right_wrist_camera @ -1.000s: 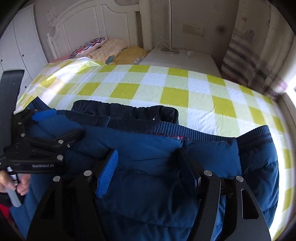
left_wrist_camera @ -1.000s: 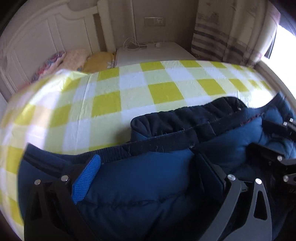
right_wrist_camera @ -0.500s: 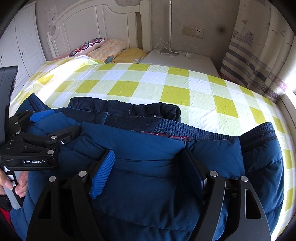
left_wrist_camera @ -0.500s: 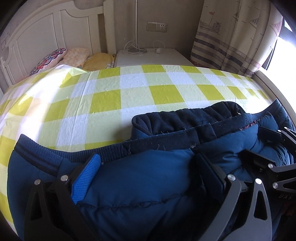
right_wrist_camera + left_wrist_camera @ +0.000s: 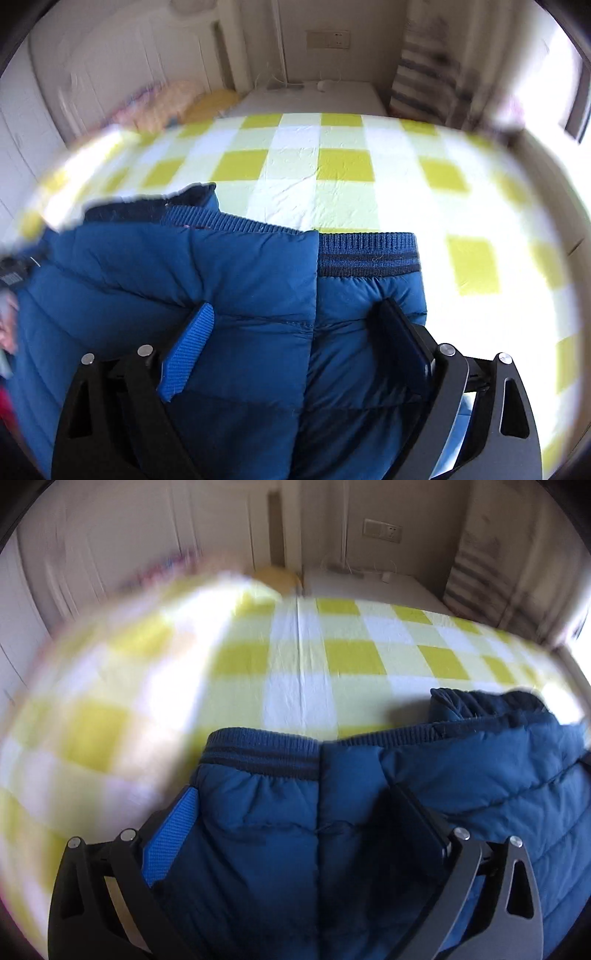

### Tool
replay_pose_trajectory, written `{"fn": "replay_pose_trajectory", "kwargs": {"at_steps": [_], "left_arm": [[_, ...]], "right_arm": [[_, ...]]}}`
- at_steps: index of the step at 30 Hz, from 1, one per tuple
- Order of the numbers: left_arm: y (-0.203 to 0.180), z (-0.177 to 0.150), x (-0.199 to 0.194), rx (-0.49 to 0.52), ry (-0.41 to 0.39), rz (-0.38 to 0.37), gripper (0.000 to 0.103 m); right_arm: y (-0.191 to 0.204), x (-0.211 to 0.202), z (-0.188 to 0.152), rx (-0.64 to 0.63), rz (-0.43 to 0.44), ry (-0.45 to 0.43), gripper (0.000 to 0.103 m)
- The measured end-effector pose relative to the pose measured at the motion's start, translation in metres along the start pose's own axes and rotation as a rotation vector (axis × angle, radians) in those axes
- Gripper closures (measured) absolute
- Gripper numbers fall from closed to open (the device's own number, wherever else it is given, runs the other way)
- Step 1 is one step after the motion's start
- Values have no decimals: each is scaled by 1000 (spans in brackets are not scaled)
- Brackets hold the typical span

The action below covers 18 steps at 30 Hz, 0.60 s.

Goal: Fold large clothes

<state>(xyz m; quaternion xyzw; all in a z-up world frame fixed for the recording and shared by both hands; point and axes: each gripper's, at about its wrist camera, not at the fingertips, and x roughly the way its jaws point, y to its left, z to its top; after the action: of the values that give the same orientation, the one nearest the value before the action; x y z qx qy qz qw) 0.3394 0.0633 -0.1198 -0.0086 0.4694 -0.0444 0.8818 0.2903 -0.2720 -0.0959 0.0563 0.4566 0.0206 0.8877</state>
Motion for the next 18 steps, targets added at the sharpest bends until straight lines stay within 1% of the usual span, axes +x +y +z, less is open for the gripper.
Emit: {"fn": "replay_pose_trajectory", "kwargs": {"at_steps": [1,2,5,6,7,8,9,10,11,12,13,15,16,17,18], "left_arm": [[5,2,2,-31,4,-17,2],[7,3,2,-39,4,-15,2],[2,2,-1,-17,-7,19,2],[2,1,-7,-20,-31,47,2],[2,-1,-16,-31,-62,94,4],[1,-5,-35,-51,-119,149,5],[-1,-10,-48,-56,-160,135,6],[-9,-17,-70,-47,-215,63,5],[-19,-21,-84,-27,-242,12,4],[-29,-25,-92,-3,-253,-13,4],[-46,-31,-98,45,-252,-35,3],[-70,-38,-91,110,-201,-58,2],[-81,-44,-80,135,-152,-61,2],[-91,-51,-60,166,-80,-37,2],[-95,-55,-47,177,-51,-20,2]], "right_arm": [[4,0,0,-21,-24,3,15],[5,0,1,-27,-31,7,15],[2,-9,2,-2,-34,-2,15],[2,-20,1,16,-66,-22,15],[3,-32,-2,26,-69,-41,15],[7,-44,-5,29,-47,-66,15],[17,-60,-9,11,-8,-108,15],[29,-71,-13,-20,11,-134,15],[38,-77,-16,-47,21,-145,15],[55,-80,-21,-92,44,-145,15],[66,-79,-24,-116,60,-136,15],[90,-68,-32,-174,74,-102,15],[104,-54,-39,-215,47,-66,14],[112,-42,-45,-245,12,-43,9],[116,-37,-50,-254,1,-59,7]]}}
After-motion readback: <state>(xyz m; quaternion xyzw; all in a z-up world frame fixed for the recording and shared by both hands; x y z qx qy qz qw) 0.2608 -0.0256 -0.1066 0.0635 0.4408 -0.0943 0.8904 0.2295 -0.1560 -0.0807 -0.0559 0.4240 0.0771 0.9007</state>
